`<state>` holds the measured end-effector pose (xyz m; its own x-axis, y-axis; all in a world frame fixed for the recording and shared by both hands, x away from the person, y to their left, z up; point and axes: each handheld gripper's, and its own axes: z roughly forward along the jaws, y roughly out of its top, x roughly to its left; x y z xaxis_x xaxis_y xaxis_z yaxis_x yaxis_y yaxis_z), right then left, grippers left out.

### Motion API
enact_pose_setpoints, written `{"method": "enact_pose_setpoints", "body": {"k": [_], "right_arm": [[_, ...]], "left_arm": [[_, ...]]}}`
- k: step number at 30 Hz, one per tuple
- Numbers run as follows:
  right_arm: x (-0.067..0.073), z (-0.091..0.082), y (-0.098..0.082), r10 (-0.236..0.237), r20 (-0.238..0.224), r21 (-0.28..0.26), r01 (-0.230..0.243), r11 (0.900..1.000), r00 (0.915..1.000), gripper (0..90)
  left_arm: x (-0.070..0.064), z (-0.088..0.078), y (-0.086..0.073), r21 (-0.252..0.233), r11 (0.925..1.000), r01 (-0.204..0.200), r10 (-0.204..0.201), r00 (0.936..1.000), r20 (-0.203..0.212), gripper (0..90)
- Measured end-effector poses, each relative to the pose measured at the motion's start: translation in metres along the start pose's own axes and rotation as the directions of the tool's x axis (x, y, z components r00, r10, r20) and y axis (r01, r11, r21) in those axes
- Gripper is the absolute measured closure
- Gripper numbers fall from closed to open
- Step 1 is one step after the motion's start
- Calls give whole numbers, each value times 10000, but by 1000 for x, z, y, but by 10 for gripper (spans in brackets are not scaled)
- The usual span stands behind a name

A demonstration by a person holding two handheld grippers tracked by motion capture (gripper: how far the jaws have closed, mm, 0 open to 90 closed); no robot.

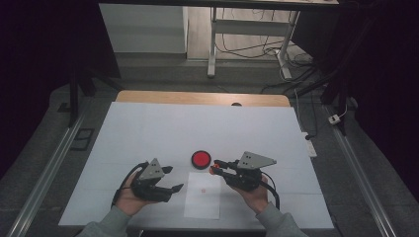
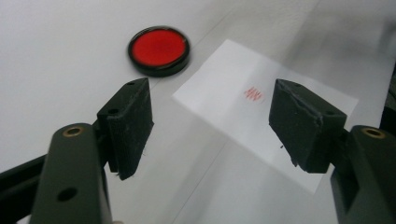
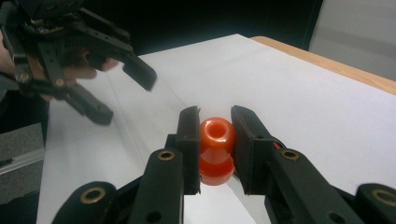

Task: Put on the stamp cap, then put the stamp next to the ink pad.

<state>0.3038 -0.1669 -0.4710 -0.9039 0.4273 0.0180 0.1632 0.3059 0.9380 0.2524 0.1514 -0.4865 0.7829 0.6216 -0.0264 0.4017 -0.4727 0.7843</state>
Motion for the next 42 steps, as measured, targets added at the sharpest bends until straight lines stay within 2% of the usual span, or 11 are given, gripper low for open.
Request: {"method": "enact_pose_setpoints", "body": {"k": [8,14,18,25,42], "right_arm": [[-2,-1,0,-84,155,43,83,10000,9998,725],[-4,-1,0,-66,214,116,64,9999,9997,725],[-6,-2,0,-60,291,151,56,9999,9996,725],[-10,-1,-1,-2,395,175,-5,9998,9992,725],[-32,12,-5,375,1184,495,-437,9978,9923,724]], "left_arm": [[9,-16,-24,-152,9988,466,-471,9984,-302,295],[17,-29,-40,-291,9956,893,-910,9938,-636,294],[20,-32,-48,-238,9945,1015,-1031,9915,-795,294],[22,-29,-50,-146,9949,997,-1006,9914,-837,289],[24,-26,-52,-108,9932,1160,-1165,9898,-815,285]]}}
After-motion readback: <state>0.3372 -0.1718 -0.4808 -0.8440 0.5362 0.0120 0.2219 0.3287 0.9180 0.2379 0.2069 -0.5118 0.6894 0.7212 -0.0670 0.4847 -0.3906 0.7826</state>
